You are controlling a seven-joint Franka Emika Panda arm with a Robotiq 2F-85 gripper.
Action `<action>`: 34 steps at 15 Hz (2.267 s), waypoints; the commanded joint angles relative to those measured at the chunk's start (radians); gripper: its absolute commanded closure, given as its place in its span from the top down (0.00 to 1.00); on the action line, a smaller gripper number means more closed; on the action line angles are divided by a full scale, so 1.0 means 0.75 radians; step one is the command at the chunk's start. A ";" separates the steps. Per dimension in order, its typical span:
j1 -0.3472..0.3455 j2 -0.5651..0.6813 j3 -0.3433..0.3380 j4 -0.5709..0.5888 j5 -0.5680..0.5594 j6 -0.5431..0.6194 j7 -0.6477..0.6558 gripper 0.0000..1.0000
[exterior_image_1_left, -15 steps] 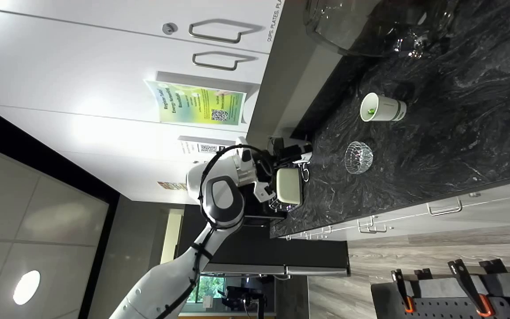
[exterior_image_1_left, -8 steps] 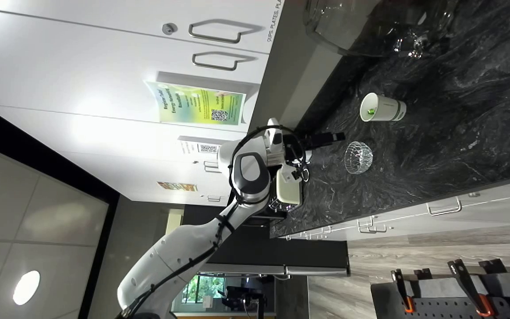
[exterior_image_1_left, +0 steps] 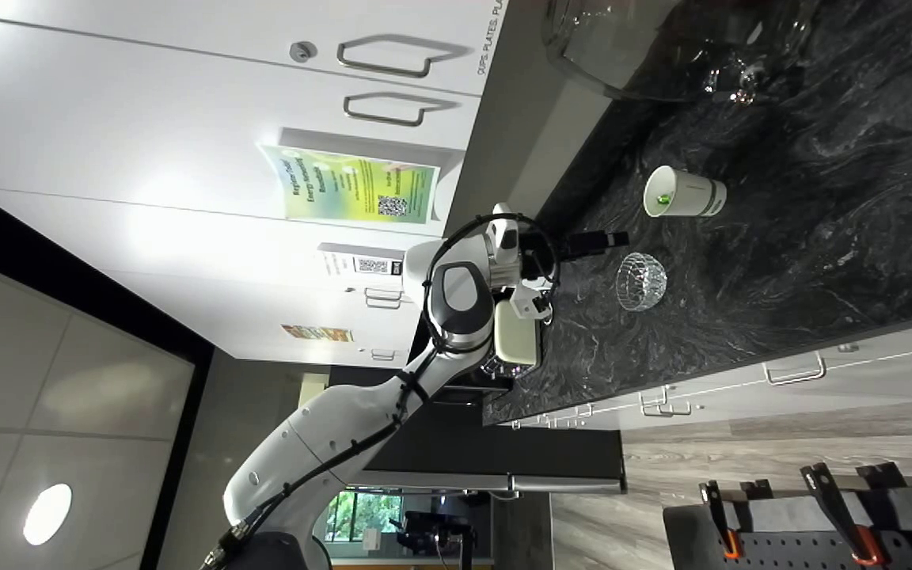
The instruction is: Pour the things in the cup into the bowl
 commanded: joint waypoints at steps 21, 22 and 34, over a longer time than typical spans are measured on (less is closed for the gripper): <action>0.220 0.434 -0.326 0.240 -0.022 0.336 0.147 1.00; 0.220 0.455 -0.328 0.255 -0.004 0.332 0.137 1.00; 0.236 0.606 -0.373 0.374 0.129 0.317 0.120 0.68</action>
